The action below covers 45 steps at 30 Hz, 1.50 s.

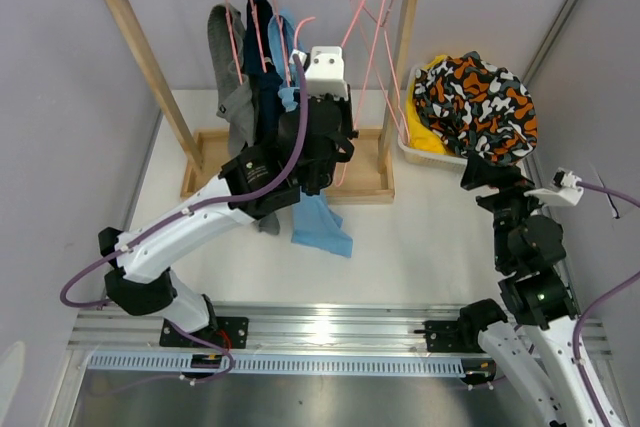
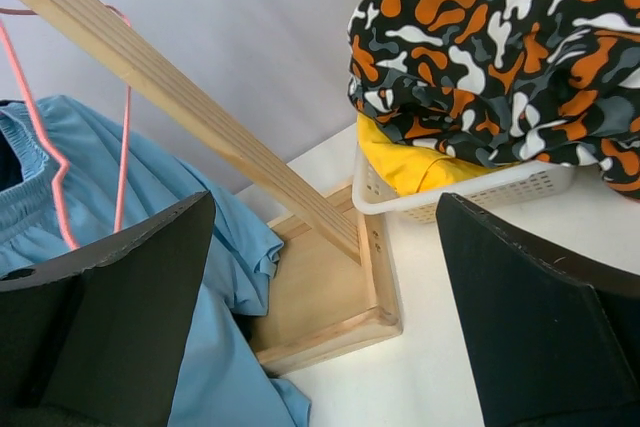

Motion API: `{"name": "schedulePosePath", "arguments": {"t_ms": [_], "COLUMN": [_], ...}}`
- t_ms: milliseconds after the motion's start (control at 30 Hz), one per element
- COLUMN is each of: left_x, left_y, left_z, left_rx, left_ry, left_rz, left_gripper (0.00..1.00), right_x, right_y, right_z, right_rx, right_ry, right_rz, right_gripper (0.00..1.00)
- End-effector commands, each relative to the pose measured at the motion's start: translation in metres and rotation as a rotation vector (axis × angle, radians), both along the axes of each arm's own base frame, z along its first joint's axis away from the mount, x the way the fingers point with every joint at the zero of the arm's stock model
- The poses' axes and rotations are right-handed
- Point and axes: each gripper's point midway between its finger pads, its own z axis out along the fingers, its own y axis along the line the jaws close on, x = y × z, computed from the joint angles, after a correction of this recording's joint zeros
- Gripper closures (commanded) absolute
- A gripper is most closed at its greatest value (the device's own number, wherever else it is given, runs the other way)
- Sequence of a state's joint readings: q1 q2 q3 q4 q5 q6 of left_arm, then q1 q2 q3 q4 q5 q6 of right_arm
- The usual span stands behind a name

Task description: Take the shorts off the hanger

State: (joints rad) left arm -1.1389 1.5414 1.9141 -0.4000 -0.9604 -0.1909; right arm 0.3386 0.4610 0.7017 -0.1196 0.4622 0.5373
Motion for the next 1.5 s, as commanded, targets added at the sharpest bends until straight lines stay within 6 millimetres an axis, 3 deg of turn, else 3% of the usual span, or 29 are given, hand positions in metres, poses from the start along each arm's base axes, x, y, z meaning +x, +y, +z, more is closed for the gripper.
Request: {"name": "schedulePosePath", "arguments": {"t_ms": [0, 100, 133, 267, 467, 667, 967, 1100, 1267, 1333, 1467], "left_x": [-0.012, -0.032, -0.041, -0.047, -0.046, -0.018, 0.046, 0.059, 0.044, 0.035, 0.026], "left_y": [0.007, 0.007, 0.016, 0.031, 0.041, 0.037, 0.052, 0.053, 0.054, 0.064, 0.063], "left_z": [-0.009, -0.043, -0.065, -0.08, -0.079, -0.052, -0.024, -0.002, 0.037, 0.058, 0.08], "left_rx": [0.057, 0.081, 0.063, 0.068, 0.088, 0.081, 0.112, 0.131, 0.124, 0.153, 0.171], "left_ry": [0.029, 0.063, 0.106, 0.125, 0.114, 0.076, 0.042, 0.015, -0.045, -0.086, -0.137], "left_rz": [-0.008, -0.015, 0.006, 0.034, 0.075, 0.117, 0.215, 0.228, 0.228, 0.273, 0.281], "left_gripper": [1.0, 1.0, 1.0, 1.0, 1.0, 1.0, 1.0, 1.0, 1.0, 1.0, 1.0], "right_x": [-0.017, -0.024, -0.026, -0.028, -0.029, -0.035, -0.056, -0.059, -0.058, -0.057, -0.056], "right_y": [-0.004, -0.005, -0.004, -0.003, -0.002, 0.001, -0.01, -0.011, -0.009, -0.008, -0.006], "right_z": [0.003, 0.002, -0.001, -0.002, -0.005, -0.004, 0.006, 0.004, -0.003, -0.005, -0.01], "right_rx": [-0.051, -0.065, -0.07, -0.074, -0.085, -0.074, -0.095, -0.101, -0.095, -0.09, -0.081], "right_ry": [0.008, 0.013, 0.015, 0.011, 0.017, 0.014, -0.012, -0.007, 0.012, 0.014, 0.019], "right_rz": [0.012, 0.023, 0.032, 0.044, 0.051, 0.075, 0.06, 0.062, 0.068, 0.073, 0.082], "right_gripper": [0.01, 0.0, 0.0, 0.0, 0.01, 0.01, 0.01, 0.01, 0.0, 0.01, 0.01]}}
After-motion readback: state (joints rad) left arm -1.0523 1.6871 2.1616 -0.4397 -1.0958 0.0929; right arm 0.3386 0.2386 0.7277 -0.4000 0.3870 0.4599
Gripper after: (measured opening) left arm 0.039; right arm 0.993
